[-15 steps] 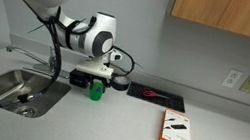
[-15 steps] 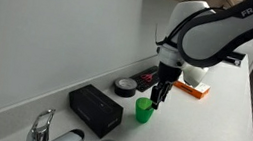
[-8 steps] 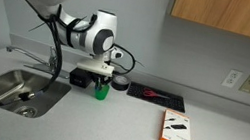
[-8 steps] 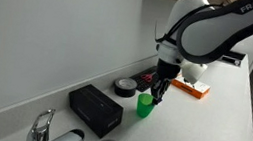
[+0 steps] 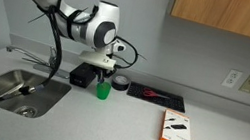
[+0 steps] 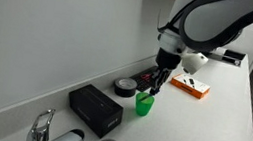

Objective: Take the blue pen out of the green cup

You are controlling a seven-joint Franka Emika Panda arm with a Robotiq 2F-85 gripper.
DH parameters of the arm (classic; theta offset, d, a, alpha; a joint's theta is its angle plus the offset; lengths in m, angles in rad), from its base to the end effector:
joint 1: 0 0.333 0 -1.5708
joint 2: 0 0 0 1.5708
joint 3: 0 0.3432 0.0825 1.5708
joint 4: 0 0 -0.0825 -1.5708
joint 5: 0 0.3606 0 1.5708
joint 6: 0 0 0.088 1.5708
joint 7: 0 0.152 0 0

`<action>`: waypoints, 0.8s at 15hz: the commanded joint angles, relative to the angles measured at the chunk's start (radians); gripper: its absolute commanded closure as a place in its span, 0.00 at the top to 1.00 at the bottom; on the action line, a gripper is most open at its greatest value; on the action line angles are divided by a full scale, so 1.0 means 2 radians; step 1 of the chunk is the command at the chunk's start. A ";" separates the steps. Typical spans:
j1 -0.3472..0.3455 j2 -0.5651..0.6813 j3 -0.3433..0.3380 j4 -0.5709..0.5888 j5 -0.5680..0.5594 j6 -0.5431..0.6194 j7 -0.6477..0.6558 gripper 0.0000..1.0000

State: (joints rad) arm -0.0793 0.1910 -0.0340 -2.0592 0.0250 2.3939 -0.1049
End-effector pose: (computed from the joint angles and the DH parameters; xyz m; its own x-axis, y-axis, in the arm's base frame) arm 0.5838 -0.0649 0.3541 0.9893 -0.0240 0.1438 -0.0246 -0.9997 0.0021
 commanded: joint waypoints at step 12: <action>0.038 -0.207 0.002 -0.198 0.029 0.013 -0.123 0.04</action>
State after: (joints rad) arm -0.0290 -0.1660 -0.0145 -2.3611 0.0694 2.3944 -0.2958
